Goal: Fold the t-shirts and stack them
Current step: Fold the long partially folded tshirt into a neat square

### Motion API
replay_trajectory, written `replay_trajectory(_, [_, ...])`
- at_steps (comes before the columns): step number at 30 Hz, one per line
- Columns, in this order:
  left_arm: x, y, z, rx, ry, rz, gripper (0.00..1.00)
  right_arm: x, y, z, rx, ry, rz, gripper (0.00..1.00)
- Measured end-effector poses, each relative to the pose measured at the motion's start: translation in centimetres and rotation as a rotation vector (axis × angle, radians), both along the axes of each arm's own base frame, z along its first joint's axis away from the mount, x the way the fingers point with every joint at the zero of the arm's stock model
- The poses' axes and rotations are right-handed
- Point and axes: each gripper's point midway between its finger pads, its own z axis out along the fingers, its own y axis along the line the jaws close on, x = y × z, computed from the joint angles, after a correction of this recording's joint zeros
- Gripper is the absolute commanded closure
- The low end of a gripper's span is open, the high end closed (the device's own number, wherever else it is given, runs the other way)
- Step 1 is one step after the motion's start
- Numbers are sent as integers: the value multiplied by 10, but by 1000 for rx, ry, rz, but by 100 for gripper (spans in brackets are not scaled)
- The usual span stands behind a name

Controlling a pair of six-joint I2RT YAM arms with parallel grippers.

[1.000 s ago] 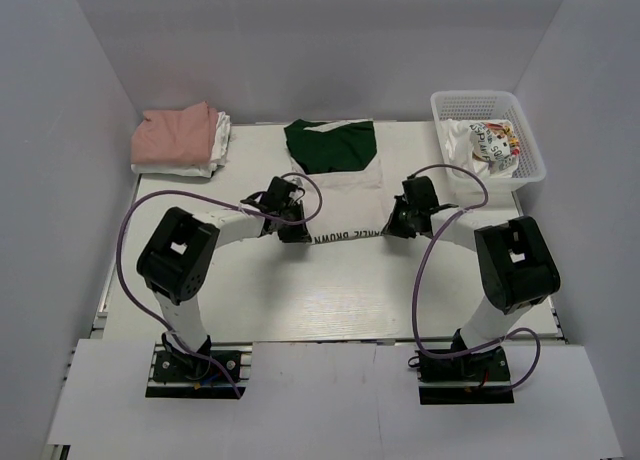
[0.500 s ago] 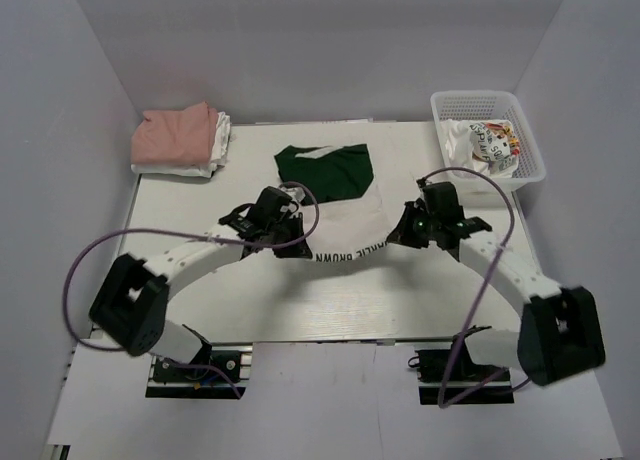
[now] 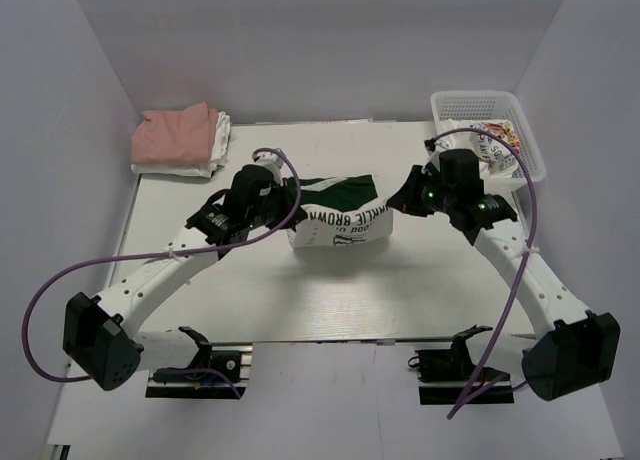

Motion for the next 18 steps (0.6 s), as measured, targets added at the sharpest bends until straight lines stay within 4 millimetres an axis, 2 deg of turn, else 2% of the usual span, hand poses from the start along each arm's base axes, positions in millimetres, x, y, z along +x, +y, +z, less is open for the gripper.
replay_trajectory(4, [27, 12, -2, 60, 7, 146, 100, 27, 8, -2, -8, 18, -5, 100])
replay_trajectory(10, [60, 33, -19, 160, 32, 319, 100, 80, 24, -9, -18, 41, -5, 100])
replay_trajectory(14, [93, 43, -28, 204, 44, 412, 100, 115, 35, -5, -10, 32, 4, 100])
replay_trajectory(18, [125, 56, -47, 238, 85, 481, 100, 146, 46, -22, -7, 34, 8, 100])
